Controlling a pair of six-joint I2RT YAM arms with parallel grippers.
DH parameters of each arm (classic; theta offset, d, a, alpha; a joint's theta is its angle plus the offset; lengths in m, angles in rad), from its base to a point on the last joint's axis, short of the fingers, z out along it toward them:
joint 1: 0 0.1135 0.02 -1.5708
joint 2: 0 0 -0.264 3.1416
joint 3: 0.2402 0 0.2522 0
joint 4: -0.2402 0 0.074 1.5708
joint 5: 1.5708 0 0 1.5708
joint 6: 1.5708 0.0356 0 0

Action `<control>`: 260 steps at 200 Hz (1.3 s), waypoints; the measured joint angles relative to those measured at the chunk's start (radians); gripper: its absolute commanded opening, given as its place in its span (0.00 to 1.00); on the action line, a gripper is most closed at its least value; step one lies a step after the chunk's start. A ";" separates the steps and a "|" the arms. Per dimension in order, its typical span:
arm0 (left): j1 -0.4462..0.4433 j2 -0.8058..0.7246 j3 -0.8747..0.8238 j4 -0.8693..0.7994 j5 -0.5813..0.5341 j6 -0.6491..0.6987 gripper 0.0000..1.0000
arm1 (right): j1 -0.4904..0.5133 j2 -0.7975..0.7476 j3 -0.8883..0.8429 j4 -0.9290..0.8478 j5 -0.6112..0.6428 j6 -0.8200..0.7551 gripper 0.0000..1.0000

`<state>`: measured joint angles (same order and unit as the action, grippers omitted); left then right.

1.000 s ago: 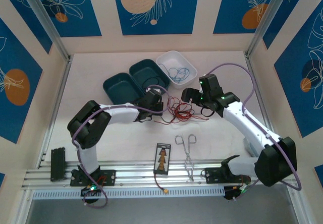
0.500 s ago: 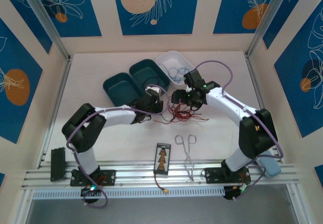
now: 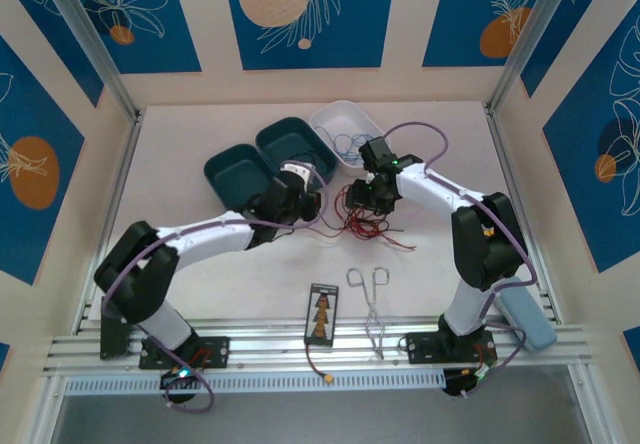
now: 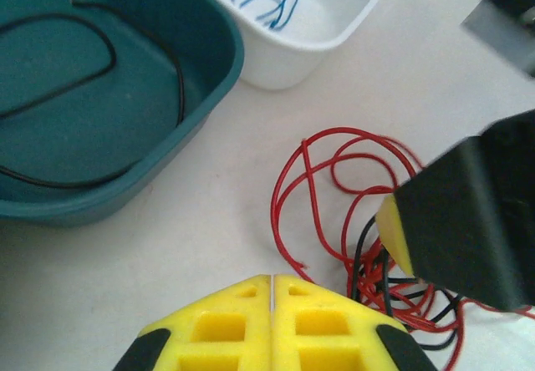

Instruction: Untangle the cables

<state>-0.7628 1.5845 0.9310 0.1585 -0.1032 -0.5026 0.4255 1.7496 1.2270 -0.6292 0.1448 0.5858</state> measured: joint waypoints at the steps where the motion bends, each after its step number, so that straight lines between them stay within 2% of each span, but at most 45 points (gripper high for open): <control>1: 0.000 -0.003 0.000 -0.002 0.000 0.000 0.00 | -0.003 0.000 -0.002 0.000 0.001 0.001 0.53; 16: 0.000 -0.056 -0.005 -0.019 -0.008 0.014 0.00 | -0.037 -0.001 -0.032 0.008 0.002 0.005 0.47; 50: -0.001 -0.165 -0.009 -0.079 -0.049 0.043 0.00 | -0.112 -0.018 -0.105 0.014 0.005 0.010 0.39; 124: -0.001 -0.410 -0.017 -0.206 -0.166 0.110 0.00 | -0.206 -0.061 -0.135 0.018 0.007 0.007 0.31; 176: -0.001 -0.424 -0.020 -0.228 -0.171 0.117 0.00 | -0.127 -0.172 -0.143 0.034 0.004 -0.009 0.53; 227: -0.001 -0.371 -0.019 -0.227 -0.156 0.117 0.00 | 0.091 -0.385 -0.177 0.077 0.002 -0.026 0.67; 260: -0.001 -0.339 0.004 -0.229 -0.134 0.116 0.00 | 0.183 -0.405 -0.235 0.082 0.026 -0.014 0.74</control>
<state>-0.7635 1.2453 0.9348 -0.0708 -0.2375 -0.3862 0.6090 1.3445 0.9916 -0.5468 0.1703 0.5713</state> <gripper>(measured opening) 0.042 0.724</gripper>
